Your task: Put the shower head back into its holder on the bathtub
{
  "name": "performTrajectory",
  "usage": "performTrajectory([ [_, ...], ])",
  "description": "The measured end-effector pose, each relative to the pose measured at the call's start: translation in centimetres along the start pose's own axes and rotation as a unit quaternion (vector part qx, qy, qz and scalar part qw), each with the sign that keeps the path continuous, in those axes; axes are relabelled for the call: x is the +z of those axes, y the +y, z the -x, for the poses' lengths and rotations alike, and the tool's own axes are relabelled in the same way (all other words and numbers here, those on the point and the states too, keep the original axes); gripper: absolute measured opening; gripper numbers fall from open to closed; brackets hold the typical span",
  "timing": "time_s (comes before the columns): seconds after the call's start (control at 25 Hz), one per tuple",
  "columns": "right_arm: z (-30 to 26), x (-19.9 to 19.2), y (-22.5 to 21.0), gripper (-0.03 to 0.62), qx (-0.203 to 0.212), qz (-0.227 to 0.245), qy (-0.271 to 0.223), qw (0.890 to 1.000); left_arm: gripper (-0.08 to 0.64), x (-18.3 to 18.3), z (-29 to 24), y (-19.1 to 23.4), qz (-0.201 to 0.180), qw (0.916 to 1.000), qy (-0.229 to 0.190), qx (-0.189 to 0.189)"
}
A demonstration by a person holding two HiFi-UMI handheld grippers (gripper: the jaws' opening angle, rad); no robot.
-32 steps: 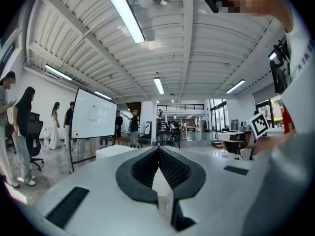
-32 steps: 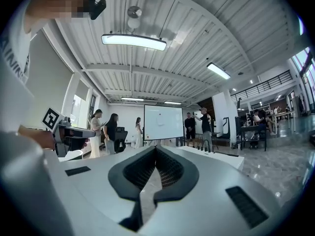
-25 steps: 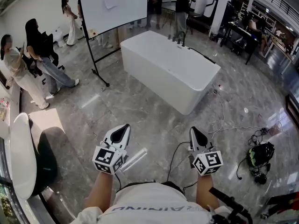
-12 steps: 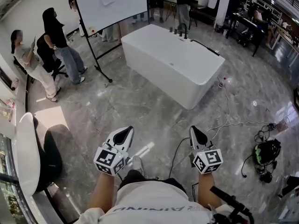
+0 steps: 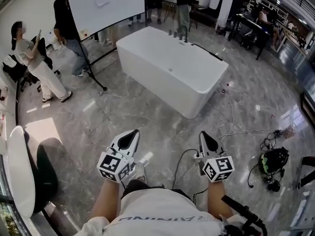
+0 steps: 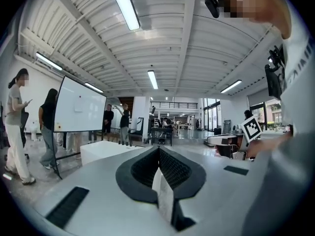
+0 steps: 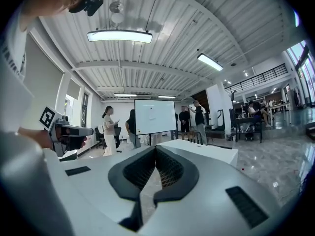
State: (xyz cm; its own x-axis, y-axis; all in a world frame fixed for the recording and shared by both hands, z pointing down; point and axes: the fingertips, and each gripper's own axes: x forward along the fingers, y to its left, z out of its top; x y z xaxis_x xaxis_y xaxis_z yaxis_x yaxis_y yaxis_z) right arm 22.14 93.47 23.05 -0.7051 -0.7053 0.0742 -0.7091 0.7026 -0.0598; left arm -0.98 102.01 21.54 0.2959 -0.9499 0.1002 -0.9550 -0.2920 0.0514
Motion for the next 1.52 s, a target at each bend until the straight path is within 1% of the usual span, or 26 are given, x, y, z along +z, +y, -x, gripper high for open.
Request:
performTrajectory([
  [0.16, -4.2, 0.7, -0.2, 0.012, -0.005, 0.007, 0.007, 1.000, 0.018, 0.6, -2.8, 3.6, -0.001, 1.0000, -0.003, -0.009],
  [0.32, -9.7, 2.1, 0.8, 0.012, -0.005, 0.020, 0.012, 1.000, 0.018, 1.3, -4.9, 8.6, -0.011, 0.9999, 0.000, -0.008],
  [0.52, -17.1, 3.5, 3.3, 0.012, -0.004, 0.034, 0.013, 0.999, 0.018, 1.7, -6.6, 16.0, 0.003, 0.9999, -0.003, -0.015],
  [0.72, -24.1, 3.9, 5.1, 0.012, -0.017, 0.040, 0.013, 0.999, 0.018, 1.9, -8.4, 23.2, -0.016, 0.9997, 0.002, -0.020],
  [0.88, -28.0, 4.3, 6.2, 0.012, -0.032, 0.041, 0.009, 0.999, 0.018, 2.1, -9.6, 27.6, -0.023, 0.9992, 0.002, -0.034],
  [0.96, -29.3, 4.0, 5.9, 0.012, -0.041, 0.038, 0.014, 0.998, 0.018, 1.8, -10.4, 29.0, -0.022, 0.9991, 0.002, -0.038],
  [1.08, -30.4, 3.1, 4.8, 0.012, -0.050, 0.036, 0.024, 0.998, 0.018, 0.8, -11.9, 29.8, -0.013, 0.9989, 0.002, -0.045],
  [1.16, -31.2, 2.6, 4.1, 0.012, -0.051, 0.036, 0.027, 0.998, 0.018, 0.2, -13.1, 30.0, -0.008, 0.9987, 0.005, -0.049],
  [1.28, -33.2, 2.3, 2.8, 0.012, -0.047, 0.029, 0.026, 0.998, 0.018, 0.2, -15.3, 30.7, -0.007, 0.9985, 0.012, -0.054],
  [1.4, -35.0, 2.3, 0.2, 0.012, -0.050, 0.022, 0.022, 0.998, 0.018, 0.4, -18.3, 31.0, -0.006, 0.9981, 0.017, -0.059],
  [1.52, -36.8, 2.4, -3.4, 0.012, -0.059, 0.013, 0.013, 0.998, 0.018, 0.8, -22.5, 31.1, -0.010, 0.9977, 0.019, -0.065],
])
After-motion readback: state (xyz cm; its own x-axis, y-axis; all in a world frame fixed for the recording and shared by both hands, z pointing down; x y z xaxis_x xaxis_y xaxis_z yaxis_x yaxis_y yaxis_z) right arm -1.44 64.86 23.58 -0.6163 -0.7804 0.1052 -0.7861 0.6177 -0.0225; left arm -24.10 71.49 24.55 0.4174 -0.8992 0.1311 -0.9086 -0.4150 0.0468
